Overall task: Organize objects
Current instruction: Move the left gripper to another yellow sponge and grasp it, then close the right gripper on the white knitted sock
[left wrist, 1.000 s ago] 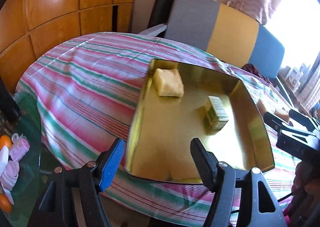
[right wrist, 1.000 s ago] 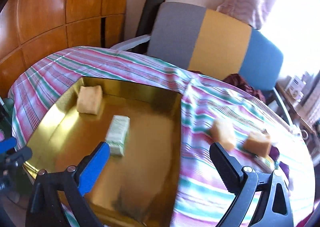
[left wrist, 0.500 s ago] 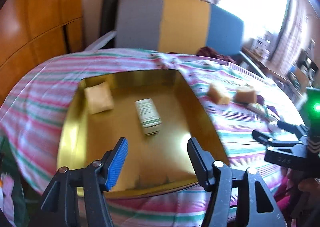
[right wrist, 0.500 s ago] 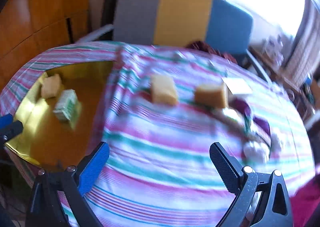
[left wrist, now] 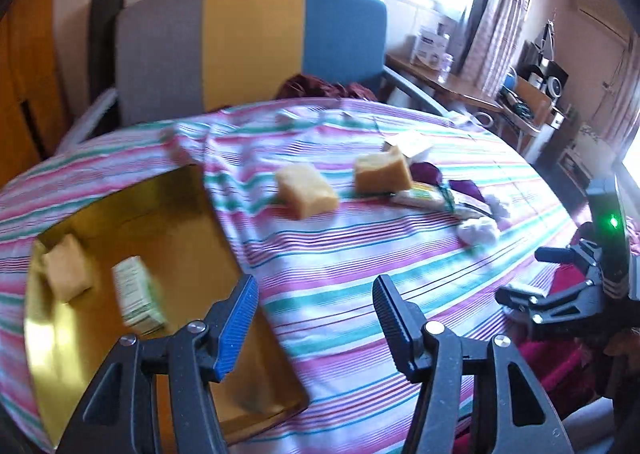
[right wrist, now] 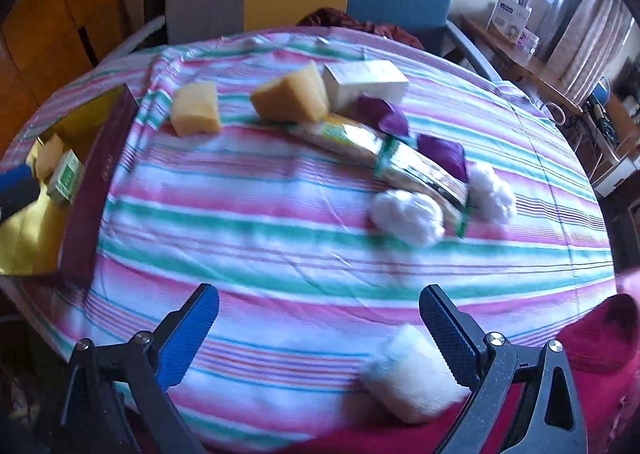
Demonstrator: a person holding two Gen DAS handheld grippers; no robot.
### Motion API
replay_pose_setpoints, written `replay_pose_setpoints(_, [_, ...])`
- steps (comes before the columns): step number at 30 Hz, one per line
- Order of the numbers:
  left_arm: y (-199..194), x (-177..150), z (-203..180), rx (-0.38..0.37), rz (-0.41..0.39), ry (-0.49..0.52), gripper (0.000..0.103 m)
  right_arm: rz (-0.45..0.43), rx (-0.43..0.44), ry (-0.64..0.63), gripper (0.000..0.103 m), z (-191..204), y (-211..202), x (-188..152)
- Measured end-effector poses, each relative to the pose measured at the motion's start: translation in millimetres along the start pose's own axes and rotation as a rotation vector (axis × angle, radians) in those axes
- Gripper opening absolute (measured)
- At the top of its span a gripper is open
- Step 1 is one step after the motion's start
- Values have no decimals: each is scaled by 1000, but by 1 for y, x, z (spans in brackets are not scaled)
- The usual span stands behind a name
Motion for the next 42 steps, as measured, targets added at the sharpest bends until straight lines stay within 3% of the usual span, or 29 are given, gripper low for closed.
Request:
replay_pose_setpoints(8, [67,29,-5,-49,121,-93,60,108,13,-6,101,-46,10,-23])
replay_pose_setpoints(11, [91,42,4,-15,144,-145,60,125,46,19,98,-51,18,-28])
replay_pose_setpoints(22, [176,85,29,127,197,-251,62,58,221,155,95,-60,12,-28])
replay_pose_setpoints(23, [182,85,30,124,203,-261,65,56,231,169,94,-61,12,-28])
replay_pose_setpoints(24, [188,87,30,108,207,-271,74,56,239,177,94,-61,13,-28])
replay_pose_setpoints(26, [201,88,29,99,215,-275,76,54,255,194,92,-64,14,-28])
replay_pose_setpoints(31, [212,92,19,126,201,-226,72,59,281,224,90,-67,17,-28])
replay_pose_setpoints(32, [212,92,17,124,200,-219,68,60,288,226,90,-67,17,-28])
replay_pose_setpoints(34, [208,93,14,85,195,-219,49,61,287,233,90,-68,17,-28])
replay_pose_setpoints(37, [203,88,11,80,202,-191,49,60,289,233,90,-68,17,-27])
replay_pose_setpoints(42, [184,72,21,49,171,-237,50,57,289,242,89,-69,16,-27])
Point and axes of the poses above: each gripper's, at about its wrist camera, not at the fingertips, and y roughly the way its jaws point, z to its left, x to its top, the point moved 6 cm from there along y, roughly the way its jaws point, and after that the axes turned 3 degrees about -x, right-handed, at the moved point
